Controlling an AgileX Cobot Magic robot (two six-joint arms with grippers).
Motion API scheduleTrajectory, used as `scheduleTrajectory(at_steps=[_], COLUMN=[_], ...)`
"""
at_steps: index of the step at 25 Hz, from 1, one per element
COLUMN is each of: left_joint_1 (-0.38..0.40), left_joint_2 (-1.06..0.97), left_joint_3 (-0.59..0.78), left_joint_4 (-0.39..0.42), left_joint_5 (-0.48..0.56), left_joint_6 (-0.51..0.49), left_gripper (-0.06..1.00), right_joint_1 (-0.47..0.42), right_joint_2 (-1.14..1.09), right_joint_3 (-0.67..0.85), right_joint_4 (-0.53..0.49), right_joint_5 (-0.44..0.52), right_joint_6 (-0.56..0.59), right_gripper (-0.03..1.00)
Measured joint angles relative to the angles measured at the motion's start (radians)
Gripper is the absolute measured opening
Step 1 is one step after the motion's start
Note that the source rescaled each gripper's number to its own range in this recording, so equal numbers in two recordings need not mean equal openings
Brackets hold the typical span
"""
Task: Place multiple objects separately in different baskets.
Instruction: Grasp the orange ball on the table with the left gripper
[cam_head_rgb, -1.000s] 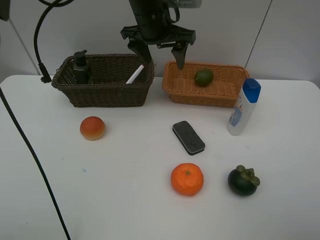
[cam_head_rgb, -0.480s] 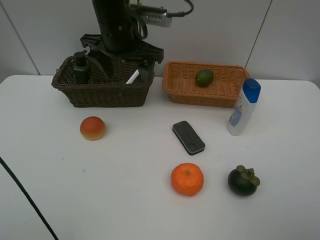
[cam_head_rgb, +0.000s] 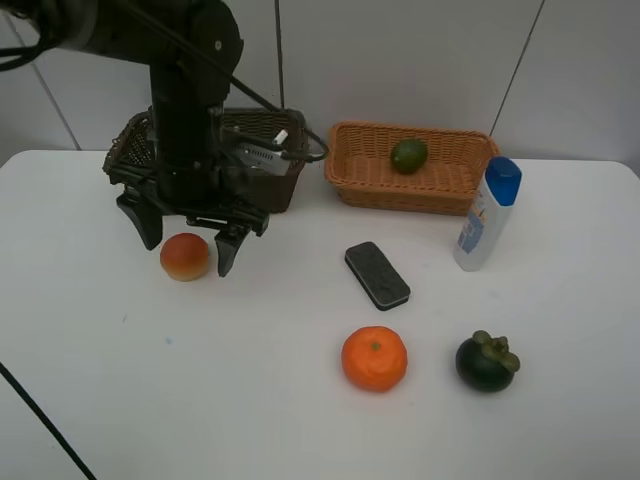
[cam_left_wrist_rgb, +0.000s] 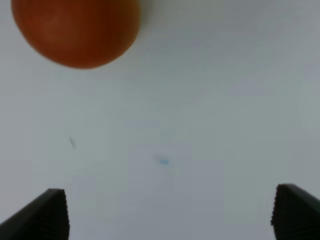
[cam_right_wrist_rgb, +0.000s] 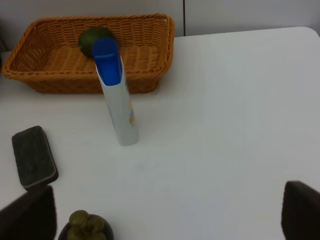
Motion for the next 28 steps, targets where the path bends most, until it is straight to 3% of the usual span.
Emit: scheduleTrajectory(at_steps=[5,10,15,28], left_joint_1=[0.091,0.155,0.158,0.164], left_joint_2=[0.000,0.000,0.010,0.103], left_joint_3=[0.079,0.148,0.158,0.158], left_joint_4=[-0.008,-0.009,0.006,0.028], left_joint_5=[-0.099,-0.270,-0.397,-0.553], left_joint_6=[0.007,0.084,0.120,0.121], left_gripper=[1.00,1.00,1.00,1.00], right_joint_1=[0.000,0.000,0.000,0.000], right_joint_2=[0.000,0.000,0.000,0.000], right_joint_3=[0.000,0.000,0.000,0.000], right_joint_4=[0.000,0.000,0.000,0.001], right_joint_5=[0.000,0.000,0.000,0.000], right_joint_6=[0.000,0.000,0.000,0.000], right_gripper=[1.00,1.00,1.00,1.00])
